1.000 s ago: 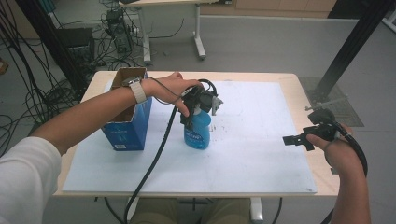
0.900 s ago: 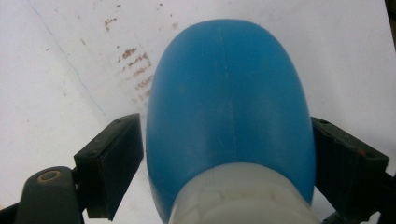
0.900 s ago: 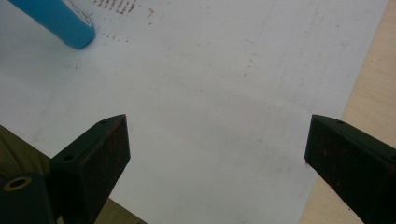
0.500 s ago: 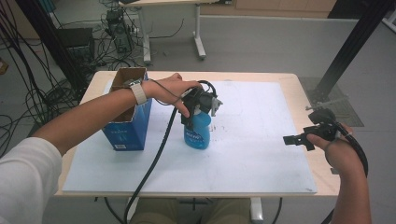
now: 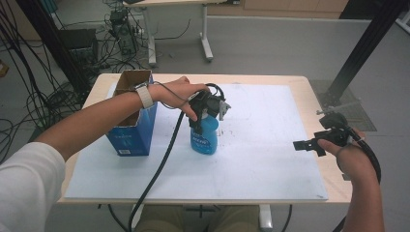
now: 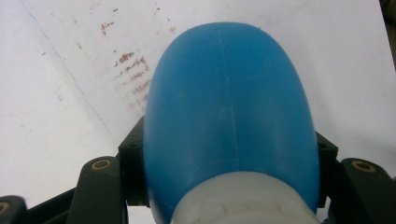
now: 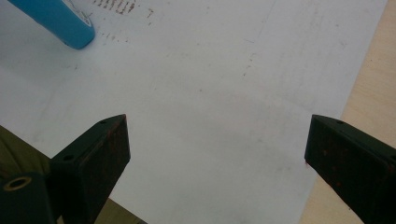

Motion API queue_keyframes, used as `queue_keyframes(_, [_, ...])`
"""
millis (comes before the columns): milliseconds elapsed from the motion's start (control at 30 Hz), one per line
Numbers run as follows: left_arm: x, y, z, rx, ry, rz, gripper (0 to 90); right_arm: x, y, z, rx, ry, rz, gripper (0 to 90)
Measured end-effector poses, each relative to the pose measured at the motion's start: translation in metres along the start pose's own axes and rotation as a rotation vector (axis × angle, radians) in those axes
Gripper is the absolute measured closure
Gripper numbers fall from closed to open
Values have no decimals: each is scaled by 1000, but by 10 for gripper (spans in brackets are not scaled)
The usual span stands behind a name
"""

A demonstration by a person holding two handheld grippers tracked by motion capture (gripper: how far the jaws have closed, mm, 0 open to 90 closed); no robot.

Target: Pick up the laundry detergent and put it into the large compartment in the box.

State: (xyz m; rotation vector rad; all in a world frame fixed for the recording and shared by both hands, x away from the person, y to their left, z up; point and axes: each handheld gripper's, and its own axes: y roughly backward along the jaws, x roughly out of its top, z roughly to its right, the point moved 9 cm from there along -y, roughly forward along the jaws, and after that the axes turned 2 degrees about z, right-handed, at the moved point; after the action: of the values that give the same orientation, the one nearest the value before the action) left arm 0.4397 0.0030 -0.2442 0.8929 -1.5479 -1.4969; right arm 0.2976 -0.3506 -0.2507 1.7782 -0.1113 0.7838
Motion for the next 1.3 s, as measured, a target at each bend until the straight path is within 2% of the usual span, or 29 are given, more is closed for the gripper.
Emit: queue_keyframes(1300, [0, 0, 0, 3, 8, 2, 382, -2, 2, 0, -2, 3, 8, 66])
